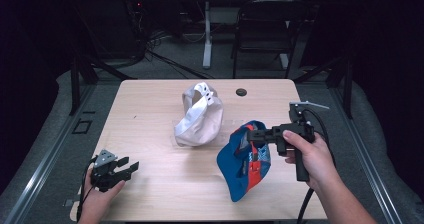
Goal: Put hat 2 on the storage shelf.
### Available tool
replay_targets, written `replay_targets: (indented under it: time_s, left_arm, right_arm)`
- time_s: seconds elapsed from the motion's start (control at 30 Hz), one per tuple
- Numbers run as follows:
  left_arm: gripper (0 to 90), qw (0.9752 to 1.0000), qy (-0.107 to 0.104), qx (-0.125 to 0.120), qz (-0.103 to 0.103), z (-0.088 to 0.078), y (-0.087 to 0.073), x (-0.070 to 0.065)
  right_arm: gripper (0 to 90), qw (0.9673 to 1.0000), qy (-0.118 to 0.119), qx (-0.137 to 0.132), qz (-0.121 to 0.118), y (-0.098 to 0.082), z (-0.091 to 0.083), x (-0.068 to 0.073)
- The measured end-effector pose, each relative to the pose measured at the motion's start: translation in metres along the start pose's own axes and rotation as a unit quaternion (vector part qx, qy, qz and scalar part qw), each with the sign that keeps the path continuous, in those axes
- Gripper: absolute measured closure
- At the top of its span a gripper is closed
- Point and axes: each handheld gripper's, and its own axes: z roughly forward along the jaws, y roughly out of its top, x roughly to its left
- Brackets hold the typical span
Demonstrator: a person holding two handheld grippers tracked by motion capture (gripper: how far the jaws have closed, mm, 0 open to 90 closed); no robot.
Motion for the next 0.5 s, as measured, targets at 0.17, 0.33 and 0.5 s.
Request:
replay_targets:
  time_s: [0.17, 0.33, 0.5]
  left_arm:
    - [51.5, 1.0, 0.001, -0.001, 0.0, 0.0, 0.0, -0.001]
    - [51.3, 1.0, 0.0, -0.001, -0.001, 0.001, 0.0, -0.001]
    - [51.3, 1.0, 0.0, -0.007, -0.003, 0.001, -0.001, 0.0]
  right_arm:
    - [79.0, 0.9999, -0.006, -0.008, 0.002, 0.004, -0.006, 0.003]
    - [79.0, 0.9998, -0.011, -0.015, 0.006, 0.008, -0.009, 0.005]
    - [79.0, 0.9997, -0.012, -0.019, 0.008, 0.013, -0.013, 0.008]
